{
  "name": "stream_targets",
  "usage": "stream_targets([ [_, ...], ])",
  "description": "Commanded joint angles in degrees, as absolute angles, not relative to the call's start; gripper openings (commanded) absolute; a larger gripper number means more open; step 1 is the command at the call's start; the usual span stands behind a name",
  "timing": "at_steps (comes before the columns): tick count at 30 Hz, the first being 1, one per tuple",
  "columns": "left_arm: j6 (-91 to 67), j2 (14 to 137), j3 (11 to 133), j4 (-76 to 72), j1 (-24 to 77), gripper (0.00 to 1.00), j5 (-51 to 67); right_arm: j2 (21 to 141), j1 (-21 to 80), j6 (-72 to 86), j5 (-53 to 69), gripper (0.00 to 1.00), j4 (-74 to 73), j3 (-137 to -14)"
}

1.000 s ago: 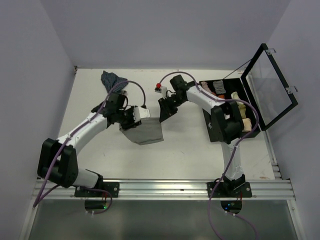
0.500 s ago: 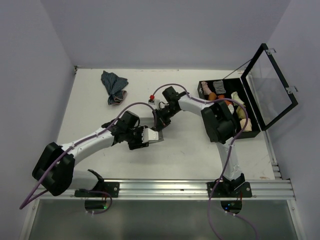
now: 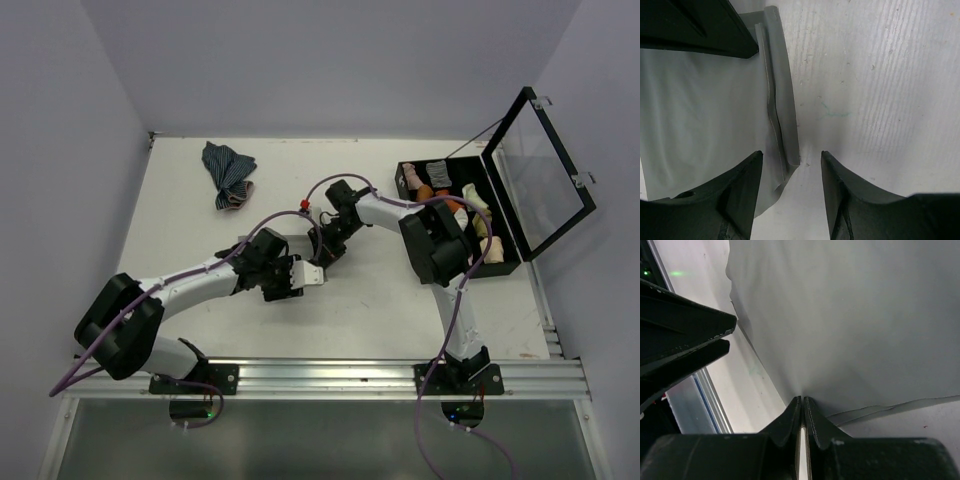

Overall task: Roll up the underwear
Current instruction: Fold the underwear

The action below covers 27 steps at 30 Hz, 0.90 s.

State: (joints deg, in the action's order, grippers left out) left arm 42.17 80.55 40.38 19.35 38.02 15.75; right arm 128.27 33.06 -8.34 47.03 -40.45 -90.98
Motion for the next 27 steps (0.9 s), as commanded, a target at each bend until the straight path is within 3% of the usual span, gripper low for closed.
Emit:
stream_targets([
  [1,42.01,79.37,40.25,16.52,38.23,0.55,14.42,128.41,33.13,-10.81,45.44,0.09,-42.19,-91.41],
  [9,42.89,83.49,40.17,15.82,38.23,0.52,13.1,128.85,33.13,-11.25,45.53,0.09,-43.24,-91.93],
  [17,44.56,86.74,41.22,18.54,38.23,0.28,14.77,127.53,33.13,-11.69,46.84,0.09,-44.73,-93.34],
  [23,46.58,88.51,42.54,23.2,38.23,0.01,16.34,123.84,31.3,-12.22,48.95,0.11,-45.0,-96.76],
  [27,48.95,87.37,43.5,29.07,38.23,0.0,20.72,124.45,30.24,-10.55,47.64,0.12,-43.33,-101.67],
])
